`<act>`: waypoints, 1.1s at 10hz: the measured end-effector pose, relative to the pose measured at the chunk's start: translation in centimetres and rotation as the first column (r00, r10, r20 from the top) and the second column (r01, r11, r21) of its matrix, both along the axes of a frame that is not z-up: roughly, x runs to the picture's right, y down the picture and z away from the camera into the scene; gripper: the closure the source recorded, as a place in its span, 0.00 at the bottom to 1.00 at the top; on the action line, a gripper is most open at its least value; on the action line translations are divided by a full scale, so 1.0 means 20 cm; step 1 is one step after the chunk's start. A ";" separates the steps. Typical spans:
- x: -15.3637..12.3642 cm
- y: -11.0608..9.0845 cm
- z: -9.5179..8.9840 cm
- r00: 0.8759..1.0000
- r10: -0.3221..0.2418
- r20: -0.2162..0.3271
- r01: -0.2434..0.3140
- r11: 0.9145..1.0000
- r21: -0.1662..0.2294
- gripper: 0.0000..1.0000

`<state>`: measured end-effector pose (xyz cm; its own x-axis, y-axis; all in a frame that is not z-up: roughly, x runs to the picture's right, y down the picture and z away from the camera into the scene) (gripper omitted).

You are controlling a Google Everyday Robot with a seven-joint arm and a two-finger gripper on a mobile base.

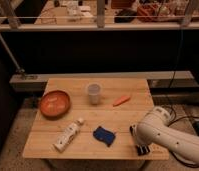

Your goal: Push the eraser across the table

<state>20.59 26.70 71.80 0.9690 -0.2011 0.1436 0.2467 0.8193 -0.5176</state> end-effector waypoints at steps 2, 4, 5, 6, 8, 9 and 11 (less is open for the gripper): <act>0.00 -0.01 0.01 1.000 0.002 0.001 -0.002 1.000 0.008 0.92; -0.02 -0.03 0.01 1.000 -0.003 0.005 0.003 1.000 0.014 0.92; -0.03 -0.04 0.02 1.000 -0.008 0.010 0.008 1.000 0.017 0.92; -0.03 -0.04 0.02 1.000 -0.009 0.011 0.008 1.000 0.020 0.92; -0.03 -0.05 0.03 1.000 -0.007 0.011 0.007 1.000 0.024 0.92; -0.04 -0.06 0.03 1.000 -0.010 0.013 0.009 1.000 0.026 0.92; -0.06 -0.09 0.05 1.000 -0.018 0.019 0.018 0.999 0.031 0.92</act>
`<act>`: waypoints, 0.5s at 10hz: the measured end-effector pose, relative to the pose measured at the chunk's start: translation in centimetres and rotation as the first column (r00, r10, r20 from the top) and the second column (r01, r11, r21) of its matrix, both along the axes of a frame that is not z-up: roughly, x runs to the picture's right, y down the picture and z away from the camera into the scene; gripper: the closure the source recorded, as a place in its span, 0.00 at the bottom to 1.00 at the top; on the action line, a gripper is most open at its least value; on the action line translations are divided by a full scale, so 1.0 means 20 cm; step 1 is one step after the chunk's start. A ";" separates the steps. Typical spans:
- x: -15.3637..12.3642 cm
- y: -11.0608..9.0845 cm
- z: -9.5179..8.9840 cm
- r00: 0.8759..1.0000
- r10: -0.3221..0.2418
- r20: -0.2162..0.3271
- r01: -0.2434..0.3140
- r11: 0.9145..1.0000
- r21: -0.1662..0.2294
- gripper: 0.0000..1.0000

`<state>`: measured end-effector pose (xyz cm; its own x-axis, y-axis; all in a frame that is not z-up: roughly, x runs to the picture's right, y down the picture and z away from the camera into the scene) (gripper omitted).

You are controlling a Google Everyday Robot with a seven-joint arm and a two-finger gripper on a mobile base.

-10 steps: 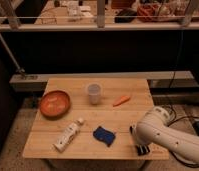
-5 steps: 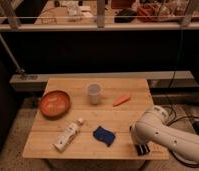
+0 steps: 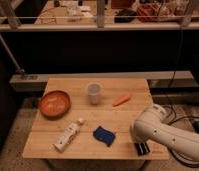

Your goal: Push the eraser across the table

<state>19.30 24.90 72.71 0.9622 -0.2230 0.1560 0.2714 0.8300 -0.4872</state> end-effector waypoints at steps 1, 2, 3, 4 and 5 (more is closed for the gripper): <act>0.00 -0.01 0.00 1.000 -0.001 -0.001 0.001 1.000 0.002 0.92; 0.00 -0.01 0.00 1.000 -0.002 0.000 0.002 1.000 0.003 0.92; -0.01 -0.01 0.00 1.000 -0.002 0.001 0.002 1.000 0.005 0.92; -0.01 -0.01 0.00 1.000 -0.002 0.003 0.002 1.000 0.008 0.92; -0.01 -0.01 0.00 1.000 -0.002 0.003 0.002 1.000 0.010 0.92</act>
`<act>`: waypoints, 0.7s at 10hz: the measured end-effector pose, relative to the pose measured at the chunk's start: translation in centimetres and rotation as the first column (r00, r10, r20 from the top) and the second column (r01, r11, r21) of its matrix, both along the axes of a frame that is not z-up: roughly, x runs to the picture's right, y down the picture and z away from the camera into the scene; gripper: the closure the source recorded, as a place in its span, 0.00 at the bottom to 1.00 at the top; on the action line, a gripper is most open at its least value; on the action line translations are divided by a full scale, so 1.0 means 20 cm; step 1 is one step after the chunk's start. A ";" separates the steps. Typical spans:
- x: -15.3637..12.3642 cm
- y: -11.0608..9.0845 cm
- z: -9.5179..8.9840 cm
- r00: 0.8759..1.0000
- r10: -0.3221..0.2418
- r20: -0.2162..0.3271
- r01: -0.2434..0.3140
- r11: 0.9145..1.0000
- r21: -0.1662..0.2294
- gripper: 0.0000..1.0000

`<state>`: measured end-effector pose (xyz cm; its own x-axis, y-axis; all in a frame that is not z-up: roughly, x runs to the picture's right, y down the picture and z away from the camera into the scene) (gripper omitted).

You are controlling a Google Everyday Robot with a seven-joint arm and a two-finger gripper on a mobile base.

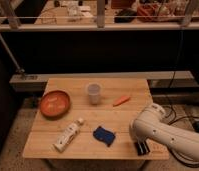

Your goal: Push the eraser across the table

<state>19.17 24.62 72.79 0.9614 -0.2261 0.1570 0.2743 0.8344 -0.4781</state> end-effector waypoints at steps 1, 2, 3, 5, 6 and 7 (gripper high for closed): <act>-0.01 0.00 0.00 1.000 -0.002 0.003 0.002 1.000 0.001 0.92; -0.02 -0.01 0.01 1.000 -0.006 0.006 0.006 1.000 0.003 0.92; -0.02 -0.01 0.01 1.000 -0.007 0.008 0.007 1.000 0.004 0.92; -0.02 -0.02 0.02 1.000 -0.007 0.010 0.007 1.000 0.008 0.92; -0.02 -0.02 0.02 1.000 -0.008 0.012 0.008 1.000 0.008 0.92; -0.03 -0.02 0.02 1.000 -0.010 0.015 0.010 1.000 0.009 0.92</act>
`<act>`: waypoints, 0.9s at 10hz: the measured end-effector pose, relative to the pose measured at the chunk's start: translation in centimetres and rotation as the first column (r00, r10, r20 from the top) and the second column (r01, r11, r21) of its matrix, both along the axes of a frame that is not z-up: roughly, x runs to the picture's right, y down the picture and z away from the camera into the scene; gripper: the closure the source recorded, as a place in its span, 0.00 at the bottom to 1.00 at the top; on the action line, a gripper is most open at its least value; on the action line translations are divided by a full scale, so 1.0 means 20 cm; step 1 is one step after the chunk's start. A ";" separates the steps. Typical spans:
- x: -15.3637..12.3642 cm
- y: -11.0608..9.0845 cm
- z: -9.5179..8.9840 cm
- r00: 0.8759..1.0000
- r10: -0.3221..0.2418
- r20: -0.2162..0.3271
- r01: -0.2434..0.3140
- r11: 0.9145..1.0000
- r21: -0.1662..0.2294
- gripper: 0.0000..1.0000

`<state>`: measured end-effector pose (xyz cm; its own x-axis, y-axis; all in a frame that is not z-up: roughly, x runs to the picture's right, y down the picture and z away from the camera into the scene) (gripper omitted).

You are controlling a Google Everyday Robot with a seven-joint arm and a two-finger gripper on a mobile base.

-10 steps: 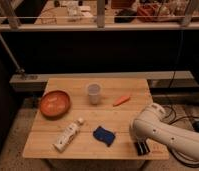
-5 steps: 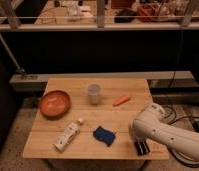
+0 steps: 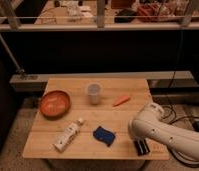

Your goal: Push the eraser across the table

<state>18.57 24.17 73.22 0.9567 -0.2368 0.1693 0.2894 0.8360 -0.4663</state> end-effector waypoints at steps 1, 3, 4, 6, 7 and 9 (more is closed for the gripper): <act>0.00 0.00 0.00 1.000 -0.002 0.002 0.002 1.000 0.000 0.92; -0.01 -0.01 0.01 1.000 -0.005 0.006 0.005 1.000 0.002 0.92; -0.01 -0.01 0.01 1.000 -0.004 0.007 0.004 1.000 0.002 0.92; -0.02 -0.01 0.01 1.000 -0.006 0.011 0.006 1.000 0.003 0.92; -0.03 -0.02 0.02 1.000 -0.009 0.013 0.009 1.000 0.004 0.92; -0.04 -0.03 0.02 1.000 -0.013 0.017 0.013 1.000 0.003 0.92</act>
<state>17.86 23.67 73.68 0.9505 -0.2498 0.1851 0.3083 0.8335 -0.4584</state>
